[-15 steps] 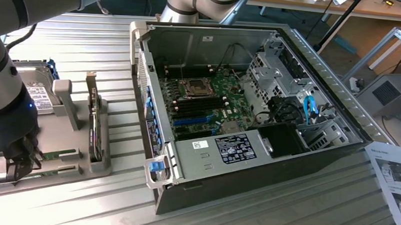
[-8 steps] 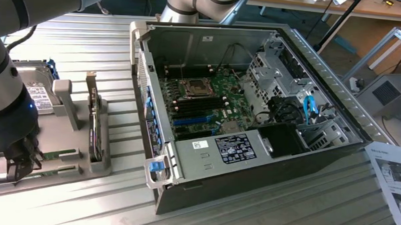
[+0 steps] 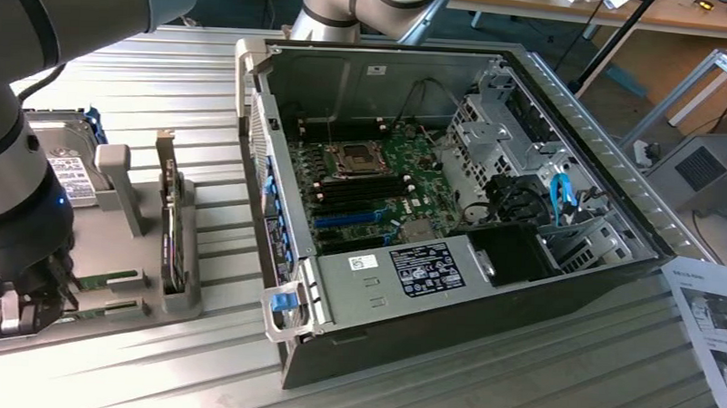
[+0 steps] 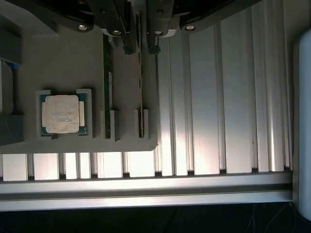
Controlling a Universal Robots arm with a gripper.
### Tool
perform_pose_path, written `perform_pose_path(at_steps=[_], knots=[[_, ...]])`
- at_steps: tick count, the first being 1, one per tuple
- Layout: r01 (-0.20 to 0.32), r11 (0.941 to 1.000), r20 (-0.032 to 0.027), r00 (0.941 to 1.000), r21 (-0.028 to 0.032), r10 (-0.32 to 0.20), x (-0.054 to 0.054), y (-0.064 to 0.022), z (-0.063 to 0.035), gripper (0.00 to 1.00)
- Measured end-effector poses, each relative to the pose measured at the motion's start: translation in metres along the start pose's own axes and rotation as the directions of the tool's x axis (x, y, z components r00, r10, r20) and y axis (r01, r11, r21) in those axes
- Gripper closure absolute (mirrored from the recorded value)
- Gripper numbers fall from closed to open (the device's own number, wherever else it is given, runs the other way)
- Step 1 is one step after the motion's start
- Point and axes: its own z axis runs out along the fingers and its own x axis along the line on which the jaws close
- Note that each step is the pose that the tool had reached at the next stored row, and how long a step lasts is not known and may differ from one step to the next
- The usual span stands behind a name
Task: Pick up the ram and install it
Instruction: 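Pick up the ram and move it above insertion slot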
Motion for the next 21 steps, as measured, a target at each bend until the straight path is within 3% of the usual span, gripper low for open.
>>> perform_pose_path(at_steps=[14,21], knots=[[0.001,1.0000,0.0000,1.0000,0.0001,-0.001,0.000,-0.0003,0.0075,0.76],[0.001,1.0000,0.0036,1.0000,-0.0002,-0.001,0.001,-0.0009,0.0147,0.76]])
